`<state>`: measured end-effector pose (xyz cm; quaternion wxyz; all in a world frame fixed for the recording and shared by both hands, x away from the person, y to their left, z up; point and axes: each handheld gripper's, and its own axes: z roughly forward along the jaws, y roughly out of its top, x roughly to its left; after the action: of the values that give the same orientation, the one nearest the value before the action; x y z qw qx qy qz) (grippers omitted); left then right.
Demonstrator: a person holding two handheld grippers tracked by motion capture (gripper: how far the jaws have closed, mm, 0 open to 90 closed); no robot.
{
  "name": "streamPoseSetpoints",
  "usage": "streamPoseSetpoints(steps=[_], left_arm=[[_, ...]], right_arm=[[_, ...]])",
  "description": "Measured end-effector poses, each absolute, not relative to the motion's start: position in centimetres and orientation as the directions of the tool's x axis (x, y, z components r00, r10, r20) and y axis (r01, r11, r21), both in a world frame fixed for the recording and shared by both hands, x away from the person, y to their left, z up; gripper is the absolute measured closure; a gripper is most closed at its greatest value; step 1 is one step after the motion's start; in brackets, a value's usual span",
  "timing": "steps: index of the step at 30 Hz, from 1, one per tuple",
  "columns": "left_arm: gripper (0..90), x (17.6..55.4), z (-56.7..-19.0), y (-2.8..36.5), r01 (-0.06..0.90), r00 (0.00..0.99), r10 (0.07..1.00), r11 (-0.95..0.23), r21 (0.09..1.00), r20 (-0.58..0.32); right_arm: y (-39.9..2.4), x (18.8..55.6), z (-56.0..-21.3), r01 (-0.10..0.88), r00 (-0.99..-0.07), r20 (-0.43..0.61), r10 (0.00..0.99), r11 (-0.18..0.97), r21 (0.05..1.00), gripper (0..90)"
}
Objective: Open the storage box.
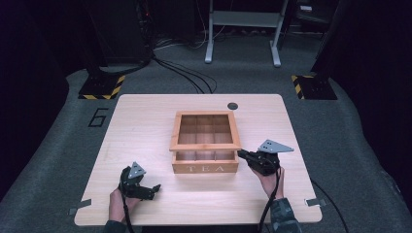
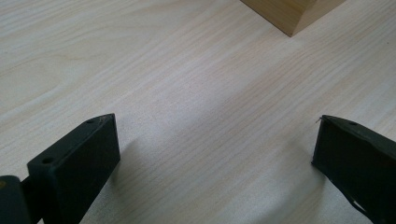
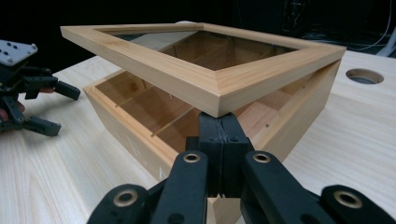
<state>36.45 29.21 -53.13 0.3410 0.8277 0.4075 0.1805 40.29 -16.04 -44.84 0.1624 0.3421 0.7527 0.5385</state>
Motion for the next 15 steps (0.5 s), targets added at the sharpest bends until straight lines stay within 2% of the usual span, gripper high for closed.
streamPoseSetpoints(steps=[15], left_arm=[[0.3, 36.4, -53.1, 29.2, 0.552, 0.604, 0.797, -0.434, 0.712, 0.019]], right_arm=[[-16.0, 40.9, -42.9, 0.309, -0.716, 0.095, 0.692, 0.191, 0.932, 89.7]])
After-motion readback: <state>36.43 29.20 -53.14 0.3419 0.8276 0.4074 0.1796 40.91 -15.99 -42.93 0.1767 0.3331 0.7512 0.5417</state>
